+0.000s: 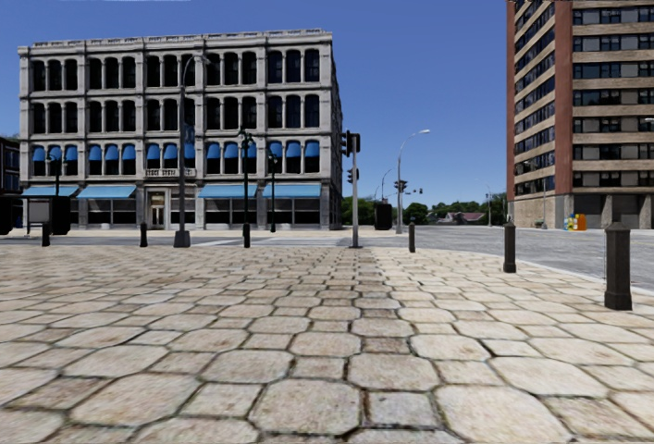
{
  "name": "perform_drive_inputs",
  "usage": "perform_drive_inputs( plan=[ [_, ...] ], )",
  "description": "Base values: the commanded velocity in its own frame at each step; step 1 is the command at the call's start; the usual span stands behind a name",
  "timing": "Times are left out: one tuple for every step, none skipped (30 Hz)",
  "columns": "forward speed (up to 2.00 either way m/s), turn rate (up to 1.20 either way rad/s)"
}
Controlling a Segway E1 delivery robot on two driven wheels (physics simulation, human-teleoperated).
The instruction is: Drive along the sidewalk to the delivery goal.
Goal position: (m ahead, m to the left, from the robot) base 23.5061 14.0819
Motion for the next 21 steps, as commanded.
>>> perform_drive_inputs(
  plan=[
    [2.00,0.29],
    [2.00,0.29],
    [2.00,0.29],
    [2.00,0.29],
    [2.00,0.29],
    [2.00,0.29],
    [2.00,0.29],
    [2.00,0.29],
    [2.00,0.29],
    [2.00,0.24],
    [2.00,0.14],
    [2.00,0.14],
    [2.00,0.03],
    [2.00,0.00],
    [2.00,0.00],
    [2.00,0.00],
    [2.00,0.00],
    [2.00,0.00],
    [2.00,0.00],
    [2.00,0.00],
    [2.00,0.00]
  ],
)
